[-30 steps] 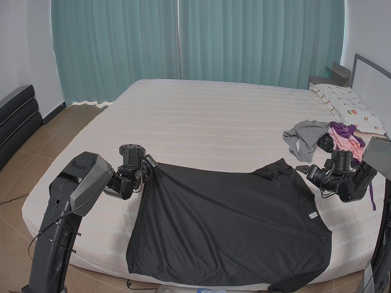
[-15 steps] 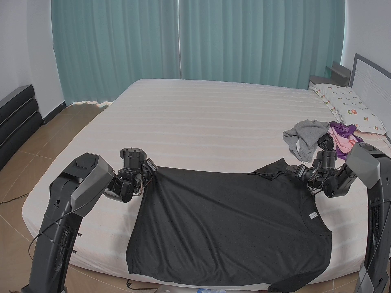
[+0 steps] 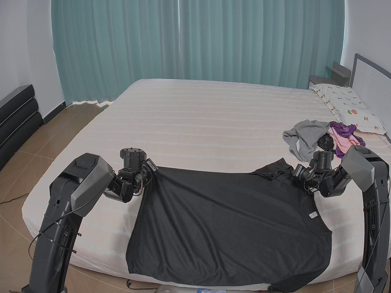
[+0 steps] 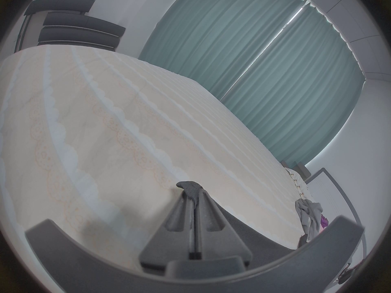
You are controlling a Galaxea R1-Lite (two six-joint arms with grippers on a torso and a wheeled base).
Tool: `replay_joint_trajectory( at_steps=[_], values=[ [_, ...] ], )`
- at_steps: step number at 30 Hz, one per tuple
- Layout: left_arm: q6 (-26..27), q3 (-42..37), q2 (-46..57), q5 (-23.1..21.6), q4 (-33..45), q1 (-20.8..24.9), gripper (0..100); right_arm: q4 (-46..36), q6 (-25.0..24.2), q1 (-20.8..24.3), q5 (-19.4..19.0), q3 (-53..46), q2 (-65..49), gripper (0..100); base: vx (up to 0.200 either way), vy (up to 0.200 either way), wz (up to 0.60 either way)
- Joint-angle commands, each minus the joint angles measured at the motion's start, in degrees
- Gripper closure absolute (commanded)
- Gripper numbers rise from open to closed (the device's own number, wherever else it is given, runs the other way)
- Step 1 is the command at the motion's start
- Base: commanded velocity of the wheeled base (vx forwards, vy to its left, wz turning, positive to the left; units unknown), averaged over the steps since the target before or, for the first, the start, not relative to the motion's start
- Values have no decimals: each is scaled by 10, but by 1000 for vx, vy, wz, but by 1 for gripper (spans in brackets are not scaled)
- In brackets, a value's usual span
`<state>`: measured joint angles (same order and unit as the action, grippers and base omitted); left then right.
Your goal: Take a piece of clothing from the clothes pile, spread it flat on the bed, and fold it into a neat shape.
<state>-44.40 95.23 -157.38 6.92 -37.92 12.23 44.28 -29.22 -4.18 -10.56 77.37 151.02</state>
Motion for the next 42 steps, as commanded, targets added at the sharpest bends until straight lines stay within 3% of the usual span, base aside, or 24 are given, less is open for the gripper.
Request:
replay_joint_trajectory(
  at_steps=[1, 13, 27, 42],
  values=[
    [3, 6, 0, 7, 0, 3, 100, 1, -1, -2, 1, 12, 2, 100, 0, 0, 0],
    [14, 14, 0, 19, 3, -10, 100, 10, -21, -10, 29, 54, -5, 100, 0, 0, 0],
    [70, 119, 0, 20, 43, -14, 100, 3, -28, -15, 54, 156, -11, 100, 0, 0, 0],
    [72, 153, -58, 20, 44, -10, 100, 10, -24, -9, 72, 155, 46, 100, 0, 0, 0]
  ],
)
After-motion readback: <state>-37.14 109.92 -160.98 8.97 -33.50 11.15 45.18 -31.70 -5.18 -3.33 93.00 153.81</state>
